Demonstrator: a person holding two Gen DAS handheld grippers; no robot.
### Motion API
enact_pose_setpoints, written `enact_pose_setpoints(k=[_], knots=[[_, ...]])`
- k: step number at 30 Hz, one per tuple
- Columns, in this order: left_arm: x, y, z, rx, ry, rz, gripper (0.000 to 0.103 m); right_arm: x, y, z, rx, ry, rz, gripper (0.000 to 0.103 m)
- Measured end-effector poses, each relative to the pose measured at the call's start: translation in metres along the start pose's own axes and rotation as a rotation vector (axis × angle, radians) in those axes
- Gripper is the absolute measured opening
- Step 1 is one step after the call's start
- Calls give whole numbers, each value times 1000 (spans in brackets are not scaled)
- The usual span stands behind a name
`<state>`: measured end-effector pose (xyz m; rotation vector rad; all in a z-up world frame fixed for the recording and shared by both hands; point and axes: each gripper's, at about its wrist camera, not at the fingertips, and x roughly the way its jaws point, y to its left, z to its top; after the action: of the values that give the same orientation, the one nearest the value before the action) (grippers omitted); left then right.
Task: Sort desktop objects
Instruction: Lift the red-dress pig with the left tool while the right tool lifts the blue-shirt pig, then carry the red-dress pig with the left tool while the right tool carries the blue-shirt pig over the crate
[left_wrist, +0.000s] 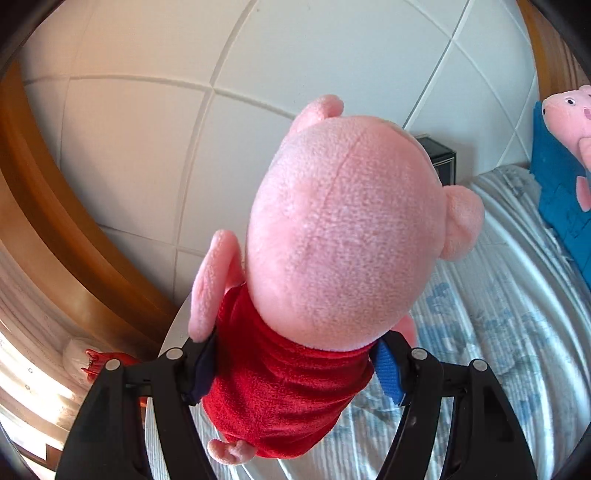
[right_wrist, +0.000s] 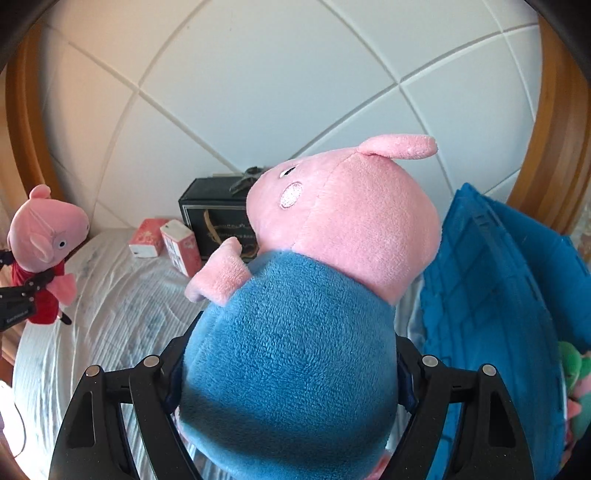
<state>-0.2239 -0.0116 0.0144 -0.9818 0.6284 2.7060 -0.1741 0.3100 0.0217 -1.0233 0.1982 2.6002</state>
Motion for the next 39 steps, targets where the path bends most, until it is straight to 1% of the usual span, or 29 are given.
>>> enact_pose_setpoints(k=[3, 6, 9, 10, 16, 20, 24, 27, 28, 31, 34, 35, 37, 39], knots=[[-43, -28, 5, -12, -46, -38, 69, -45, -15, -7, 16, -63, -12, 83], [-78, -56, 14, -12, -95, -85, 70, -86, -34, -16, 29, -118, -27, 83], [-109, -95, 29, -5, -141, -135, 70, -123, -59, -24, 41, -166, -48, 83], [-107, -113, 35, -3, -153, -157, 70, -133, -68, -27, 45, -179, -55, 83], [-164, -199, 71, 28, -224, -253, 70, -191, -137, -38, 72, -247, -105, 83], [-198, -261, 103, 49, -266, -319, 70, -219, -196, -39, 79, -275, -156, 83], [-223, -319, 136, 47, -289, -374, 70, -229, -260, -39, 102, -278, -189, 84], [-240, -363, 166, 33, -315, -417, 70, -225, -307, -39, 106, -270, -214, 84], [-244, -365, 165, 29, -324, -429, 71, -232, -326, -42, 107, -267, -221, 84], [-244, -403, 187, 16, -327, -431, 71, -222, -364, -40, 105, -244, -225, 84], [-237, -436, 209, 5, -290, -441, 71, -200, -395, -39, 109, -220, -228, 84], [-220, -448, 213, 1, -279, -443, 71, -192, -403, -36, 113, -209, -228, 84], [-208, -467, 226, -11, -244, -441, 71, -179, -420, -35, 119, -196, -221, 84], [-186, -489, 233, -22, -197, -444, 71, -164, -436, -33, 130, -187, -204, 84]])
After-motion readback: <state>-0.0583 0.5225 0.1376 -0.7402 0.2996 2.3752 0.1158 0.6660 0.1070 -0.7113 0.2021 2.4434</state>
